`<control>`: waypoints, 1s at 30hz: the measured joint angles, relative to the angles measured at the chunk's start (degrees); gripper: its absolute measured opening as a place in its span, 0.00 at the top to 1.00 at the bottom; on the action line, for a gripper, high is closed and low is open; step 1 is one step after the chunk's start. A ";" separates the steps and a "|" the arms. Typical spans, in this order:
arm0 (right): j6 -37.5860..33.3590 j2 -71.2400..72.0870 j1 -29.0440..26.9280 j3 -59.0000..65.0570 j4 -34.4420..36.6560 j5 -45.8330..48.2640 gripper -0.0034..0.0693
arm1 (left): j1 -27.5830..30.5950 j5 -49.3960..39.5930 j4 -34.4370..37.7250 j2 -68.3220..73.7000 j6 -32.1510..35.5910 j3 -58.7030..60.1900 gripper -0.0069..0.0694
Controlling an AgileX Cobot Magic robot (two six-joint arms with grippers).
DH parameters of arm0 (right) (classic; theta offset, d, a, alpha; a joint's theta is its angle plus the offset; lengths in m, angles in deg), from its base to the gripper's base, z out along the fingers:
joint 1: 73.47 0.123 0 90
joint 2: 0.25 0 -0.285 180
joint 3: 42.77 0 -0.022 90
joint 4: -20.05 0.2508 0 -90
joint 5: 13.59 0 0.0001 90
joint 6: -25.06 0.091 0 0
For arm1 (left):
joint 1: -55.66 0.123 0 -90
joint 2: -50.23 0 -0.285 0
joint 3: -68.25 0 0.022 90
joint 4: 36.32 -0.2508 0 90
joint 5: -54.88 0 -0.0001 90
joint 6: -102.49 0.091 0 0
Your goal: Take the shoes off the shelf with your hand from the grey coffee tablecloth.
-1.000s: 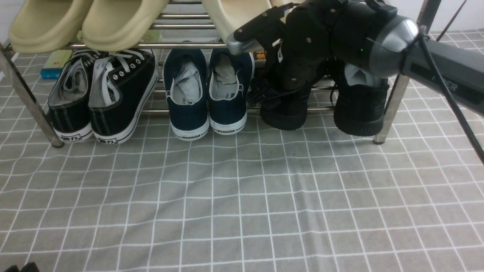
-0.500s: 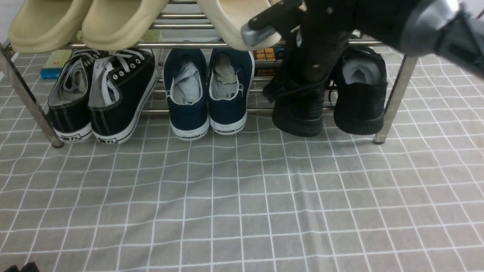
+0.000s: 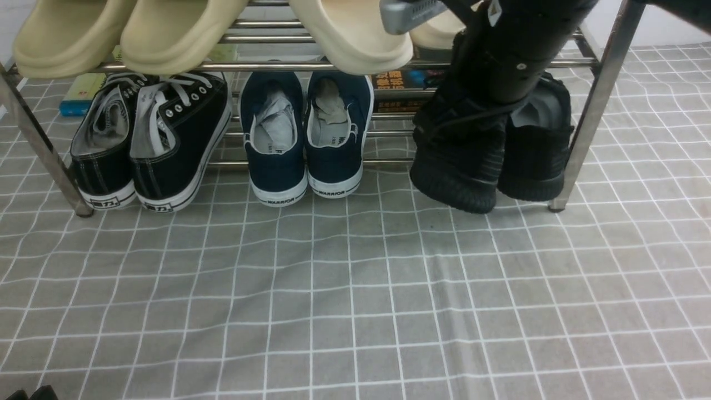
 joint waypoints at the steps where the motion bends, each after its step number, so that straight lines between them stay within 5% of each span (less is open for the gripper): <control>1: 0.00 0.48 0.15 0.27 0.08 0.00 0.93 | 0.00 0.00 0.00 0.00 0.00 0.00 0.65; 13: 0.25 9.41 9.89 13.15 1.88 0.81 0.93 | 0.00 0.00 0.00 0.00 0.00 0.00 0.65; 30: -5.13 4.86 10.11 13.85 -6.33 -1.31 0.93 | 0.00 0.00 0.00 0.00 0.00 0.00 0.65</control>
